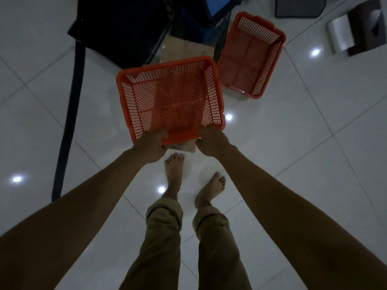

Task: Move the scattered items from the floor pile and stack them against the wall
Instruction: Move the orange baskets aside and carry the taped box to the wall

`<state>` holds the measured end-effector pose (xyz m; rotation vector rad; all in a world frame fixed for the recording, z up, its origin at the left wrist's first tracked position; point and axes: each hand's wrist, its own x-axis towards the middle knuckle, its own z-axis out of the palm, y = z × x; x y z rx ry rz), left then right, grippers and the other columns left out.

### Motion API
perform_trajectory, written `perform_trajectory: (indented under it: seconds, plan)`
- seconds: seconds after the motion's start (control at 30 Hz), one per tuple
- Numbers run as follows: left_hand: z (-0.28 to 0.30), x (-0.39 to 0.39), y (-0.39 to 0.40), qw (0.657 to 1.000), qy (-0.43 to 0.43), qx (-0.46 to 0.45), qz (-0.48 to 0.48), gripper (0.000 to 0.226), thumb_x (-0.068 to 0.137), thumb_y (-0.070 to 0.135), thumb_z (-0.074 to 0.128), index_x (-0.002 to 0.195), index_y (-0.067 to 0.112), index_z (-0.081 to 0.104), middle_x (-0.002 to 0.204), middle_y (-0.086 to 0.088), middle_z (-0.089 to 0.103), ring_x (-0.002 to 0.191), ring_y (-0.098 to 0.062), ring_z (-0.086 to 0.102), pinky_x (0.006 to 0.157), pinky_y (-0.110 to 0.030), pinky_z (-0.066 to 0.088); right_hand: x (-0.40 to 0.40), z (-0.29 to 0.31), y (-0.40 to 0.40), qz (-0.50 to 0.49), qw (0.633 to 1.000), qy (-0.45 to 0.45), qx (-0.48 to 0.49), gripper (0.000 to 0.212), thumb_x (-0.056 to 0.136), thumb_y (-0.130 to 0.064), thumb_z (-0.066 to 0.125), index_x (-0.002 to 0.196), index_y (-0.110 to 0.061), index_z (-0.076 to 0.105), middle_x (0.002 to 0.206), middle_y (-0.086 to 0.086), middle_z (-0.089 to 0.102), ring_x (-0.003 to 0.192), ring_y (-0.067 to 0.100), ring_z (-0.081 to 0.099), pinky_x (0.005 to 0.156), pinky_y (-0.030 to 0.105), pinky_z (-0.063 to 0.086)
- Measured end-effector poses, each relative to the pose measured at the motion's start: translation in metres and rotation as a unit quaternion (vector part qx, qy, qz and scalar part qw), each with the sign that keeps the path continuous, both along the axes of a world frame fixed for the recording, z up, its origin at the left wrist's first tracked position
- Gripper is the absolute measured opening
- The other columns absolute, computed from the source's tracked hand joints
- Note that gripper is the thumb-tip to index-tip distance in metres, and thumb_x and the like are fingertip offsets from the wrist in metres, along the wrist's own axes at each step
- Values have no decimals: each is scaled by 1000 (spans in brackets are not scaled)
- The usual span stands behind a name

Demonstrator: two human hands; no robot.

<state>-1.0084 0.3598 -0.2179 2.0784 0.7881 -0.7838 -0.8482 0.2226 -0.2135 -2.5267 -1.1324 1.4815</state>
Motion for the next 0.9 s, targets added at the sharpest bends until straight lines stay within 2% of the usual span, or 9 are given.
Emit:
perform_trajectory:
  seconds: [0.13,0.23,0.33,0.47,0.57,0.63,0.73,0.83,0.9]
  plan:
    - [-39,0,-2,996,20,76,-49,61,83,17,65,139,18,41,143,-11,37,123,-37,42,96,-51,46,-1,-48,-9,59,993,-99,-14,64,80,-27,67,139,-19,42,134,11,45,128,34,37,107,51,37]
    - [-61,-15,-9,991,57,106,-61,63,85,11,61,142,12,32,141,-11,37,123,-35,41,100,-48,44,0,-77,-22,78,990,-101,-59,77,78,-24,68,146,-17,32,148,10,33,139,34,27,110,57,28]
    - [-71,-26,-11,989,74,120,-45,44,89,4,52,132,11,47,126,-13,51,114,-32,49,98,-47,44,6,-88,-33,91,986,-126,-63,58,85,-19,60,139,-17,39,143,9,41,139,32,29,112,64,22]
    - [-71,-26,-9,986,84,126,-75,48,89,-1,48,136,10,49,134,-13,51,120,-31,50,100,-42,42,12,-94,-42,92,985,-131,-57,52,91,-23,54,141,-22,39,150,10,35,147,36,12,112,68,4]
    - [-64,-24,-11,985,-11,159,-71,50,84,-5,56,131,11,55,128,-13,57,113,-35,55,93,-48,50,11,-97,-51,96,978,-187,-4,58,95,-26,51,148,-23,27,156,12,24,148,38,4,112,63,-7]
    - [-61,-22,-12,972,-80,201,-88,56,75,-9,66,127,13,59,121,-13,62,105,-37,59,81,-49,56,10,-100,-57,119,970,-213,8,50,99,-25,47,147,-18,34,150,14,35,145,40,16,116,57,-4]
    - [-59,-9,-14,968,-97,201,-115,59,72,-9,70,126,13,59,120,-11,62,107,-36,57,78,-49,55,20,-110,-69,142,974,-174,5,35,102,-20,37,134,-11,49,135,14,51,129,34,40,111,47,19]
    - [-54,-5,-26,965,-127,214,-87,52,72,-12,68,117,12,63,115,-11,64,104,-36,59,77,-49,56,31,-109,-84,136,971,-185,74,33,96,-20,53,127,-11,56,121,13,59,118,35,51,108,54,35]
    - [-50,-4,-37,962,-134,232,-46,44,75,-12,65,112,11,63,113,-9,64,104,-35,58,77,-50,56,38,-99,-91,171,960,-192,112,31,87,-16,65,117,-6,64,110,14,64,106,36,59,96,59,46]
